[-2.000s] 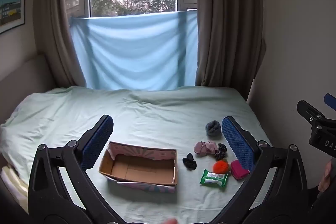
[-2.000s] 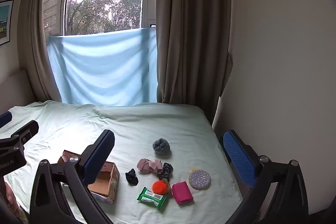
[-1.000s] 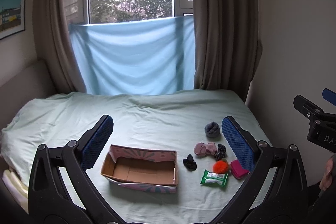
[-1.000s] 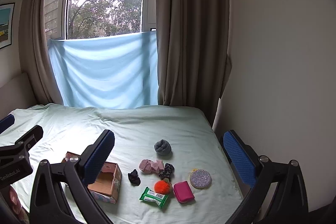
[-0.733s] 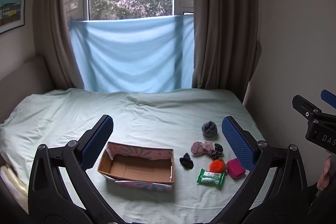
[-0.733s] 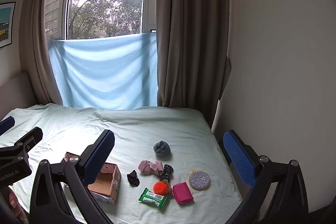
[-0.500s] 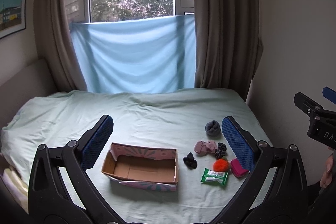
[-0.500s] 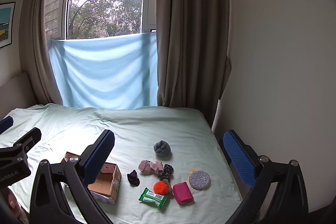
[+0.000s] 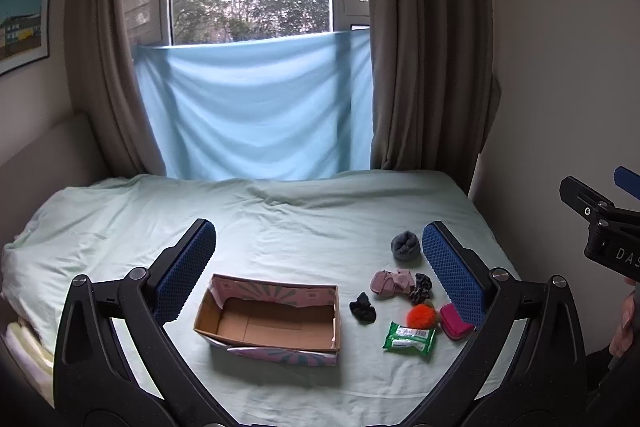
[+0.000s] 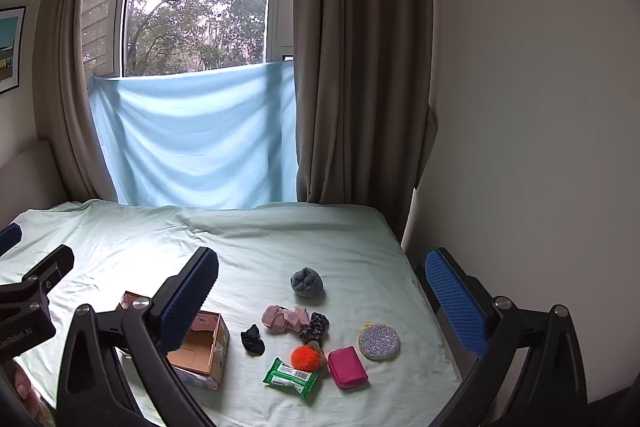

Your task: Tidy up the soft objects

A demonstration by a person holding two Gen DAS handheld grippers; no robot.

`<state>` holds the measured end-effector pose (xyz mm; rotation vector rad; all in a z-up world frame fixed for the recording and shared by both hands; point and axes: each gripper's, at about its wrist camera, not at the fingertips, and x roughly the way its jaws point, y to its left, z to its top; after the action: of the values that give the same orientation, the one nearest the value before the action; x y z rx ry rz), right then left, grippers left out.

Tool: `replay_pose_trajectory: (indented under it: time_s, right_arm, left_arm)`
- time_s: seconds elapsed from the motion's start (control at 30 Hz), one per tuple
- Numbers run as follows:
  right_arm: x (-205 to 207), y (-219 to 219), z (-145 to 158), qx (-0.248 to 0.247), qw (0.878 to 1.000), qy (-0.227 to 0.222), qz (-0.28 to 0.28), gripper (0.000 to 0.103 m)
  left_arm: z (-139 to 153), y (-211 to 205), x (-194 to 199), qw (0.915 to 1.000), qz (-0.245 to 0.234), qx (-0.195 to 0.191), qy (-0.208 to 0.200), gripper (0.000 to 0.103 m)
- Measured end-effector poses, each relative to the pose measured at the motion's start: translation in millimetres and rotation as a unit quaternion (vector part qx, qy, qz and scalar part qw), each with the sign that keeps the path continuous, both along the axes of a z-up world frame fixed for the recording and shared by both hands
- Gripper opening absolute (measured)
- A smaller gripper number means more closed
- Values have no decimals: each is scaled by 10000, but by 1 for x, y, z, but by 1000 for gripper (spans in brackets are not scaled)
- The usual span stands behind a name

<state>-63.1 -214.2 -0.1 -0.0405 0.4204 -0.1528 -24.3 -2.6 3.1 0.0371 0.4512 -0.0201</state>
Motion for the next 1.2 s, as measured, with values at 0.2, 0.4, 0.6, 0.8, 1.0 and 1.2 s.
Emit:
replay_pose_trajectory:
  time_s: [0.2, 0.4, 0.6, 0.8, 1.0, 1.2]
  right_arm:
    - [0, -1, 0, 2, 10000, -5, 2, 103]
    - [0, -3, -1, 28, 10000, -8, -12, 103]
    - [0, -3, -2, 28, 10000, -5, -14, 103]
    - [0, -1, -2, 23, 10000, -1, -2, 103]
    - [1, 0, -1, 15, 10000, -20, -11, 103]
    - [1, 1, 0, 25, 10000, -29, -11, 103]
  left_arm:
    - [0, 1, 0, 10000, 6, -2, -11, 102]
    - [0, 1, 0, 10000, 21, 0, -6, 102]
    - [-1, 2, 1, 10000, 3, -10, 5, 102]
    - [-1, 2, 1, 10000, 2, -23, 15, 102]
    - [0, 3, 2, 10000, 0, -45, 18, 102]
    - [2, 5, 4, 10000, -7, -71, 16, 102]
